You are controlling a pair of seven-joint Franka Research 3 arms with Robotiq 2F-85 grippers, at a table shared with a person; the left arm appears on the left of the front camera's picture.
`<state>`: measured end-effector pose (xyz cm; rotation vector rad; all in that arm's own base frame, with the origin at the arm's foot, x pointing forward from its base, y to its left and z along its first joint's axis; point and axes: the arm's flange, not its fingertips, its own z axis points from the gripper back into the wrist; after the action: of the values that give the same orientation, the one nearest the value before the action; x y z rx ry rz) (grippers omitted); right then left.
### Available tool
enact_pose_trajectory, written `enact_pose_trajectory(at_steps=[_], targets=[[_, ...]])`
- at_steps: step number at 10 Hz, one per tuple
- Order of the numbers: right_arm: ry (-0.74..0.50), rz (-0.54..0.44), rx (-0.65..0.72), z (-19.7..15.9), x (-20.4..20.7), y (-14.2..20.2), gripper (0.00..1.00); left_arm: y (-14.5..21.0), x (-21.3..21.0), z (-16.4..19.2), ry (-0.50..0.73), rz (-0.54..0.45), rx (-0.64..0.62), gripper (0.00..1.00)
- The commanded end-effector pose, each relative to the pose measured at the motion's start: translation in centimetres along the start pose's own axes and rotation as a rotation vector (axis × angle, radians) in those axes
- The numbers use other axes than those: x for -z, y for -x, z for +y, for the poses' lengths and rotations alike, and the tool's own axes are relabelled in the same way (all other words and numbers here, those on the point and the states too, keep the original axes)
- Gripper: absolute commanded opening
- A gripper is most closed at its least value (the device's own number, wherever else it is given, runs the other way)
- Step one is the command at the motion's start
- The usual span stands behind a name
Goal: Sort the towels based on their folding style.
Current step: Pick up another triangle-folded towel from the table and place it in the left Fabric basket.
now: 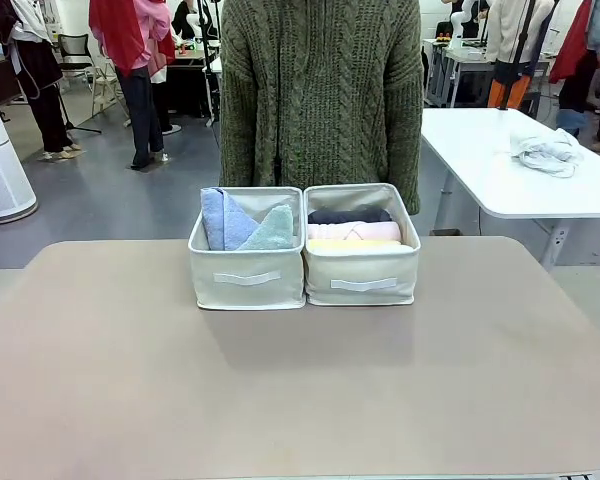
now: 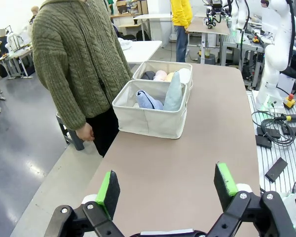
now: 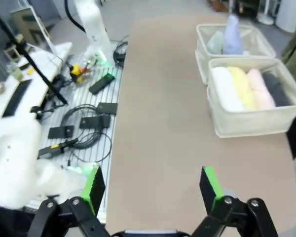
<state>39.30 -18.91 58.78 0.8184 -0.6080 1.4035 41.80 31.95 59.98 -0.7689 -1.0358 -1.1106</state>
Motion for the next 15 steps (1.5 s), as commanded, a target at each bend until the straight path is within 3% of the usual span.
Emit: enact_pose_trajectory(at_steps=[1, 4, 7, 15], targets=[[0.056, -0.065, -0.066, -0.1, -2.6, 1.6, 1.0, -0.1, 0.1, -0.3, -0.001, 0.015, -0.004, 1.0], [0.25, -0.214, -0.025, 0.2, -3.5, 3.5, 1.0, -0.1, 0.1, -0.3, -0.001, 0.015, -0.004, 1.0], [0.261, -0.247, -0.007, -0.5, -3.5, 3.9, 1.0, -0.1, 0.1, -0.3, -0.001, 0.015, -0.004, 1.0], [0.246, -0.215, -0.036, 0.4, -4.6, 4.1, 1.0, -0.1, 0.1, -0.3, -0.001, 0.015, -0.004, 1.0]])
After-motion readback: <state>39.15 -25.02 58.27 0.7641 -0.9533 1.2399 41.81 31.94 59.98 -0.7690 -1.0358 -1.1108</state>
